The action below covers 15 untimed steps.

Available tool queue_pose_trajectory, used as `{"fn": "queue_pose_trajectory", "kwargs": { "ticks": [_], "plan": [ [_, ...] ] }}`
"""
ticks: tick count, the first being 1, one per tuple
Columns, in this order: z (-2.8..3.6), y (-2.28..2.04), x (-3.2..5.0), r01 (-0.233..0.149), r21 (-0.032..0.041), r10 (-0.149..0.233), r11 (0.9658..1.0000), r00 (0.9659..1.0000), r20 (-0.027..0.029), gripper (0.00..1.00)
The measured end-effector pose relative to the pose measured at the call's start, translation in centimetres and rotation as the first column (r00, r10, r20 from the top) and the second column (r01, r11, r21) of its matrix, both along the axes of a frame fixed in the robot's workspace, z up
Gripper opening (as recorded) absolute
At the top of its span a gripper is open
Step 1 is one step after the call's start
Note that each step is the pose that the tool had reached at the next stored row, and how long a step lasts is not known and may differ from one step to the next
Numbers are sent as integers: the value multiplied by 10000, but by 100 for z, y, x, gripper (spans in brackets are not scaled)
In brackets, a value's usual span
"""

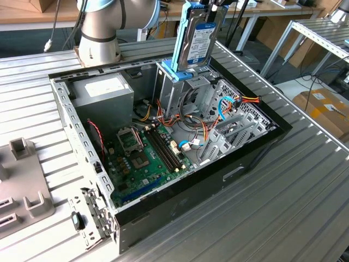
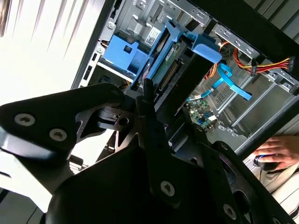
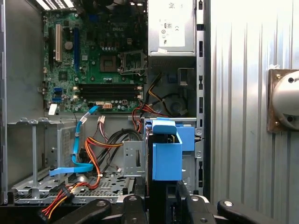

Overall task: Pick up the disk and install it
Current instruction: 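Pick up the disk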

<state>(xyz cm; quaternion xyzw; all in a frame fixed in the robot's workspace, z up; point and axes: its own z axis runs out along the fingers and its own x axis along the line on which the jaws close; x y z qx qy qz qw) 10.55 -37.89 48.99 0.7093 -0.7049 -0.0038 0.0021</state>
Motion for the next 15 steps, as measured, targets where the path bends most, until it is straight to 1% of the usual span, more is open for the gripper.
{"fn": "queue_pose_trajectory", "kwargs": {
  "ticks": [2, 7, 8, 9, 15],
  "plan": [
    [1, 0, 0, -1, -1, 1, 10000, 10000, 0, 35],
    [0, -52, 0, 0, 0, 0, 10000, 10000, 0, 35],
    [1, -95, 0, -1, -1, 1, 10000, 10000, 0, 35],
    [0, -125, 0, 0, 0, 0, 10000, 10000, 0, 35],
    [0, -235, 0, 0, 0, 0, 10000, 10000, 0, 35]
  ]
}}
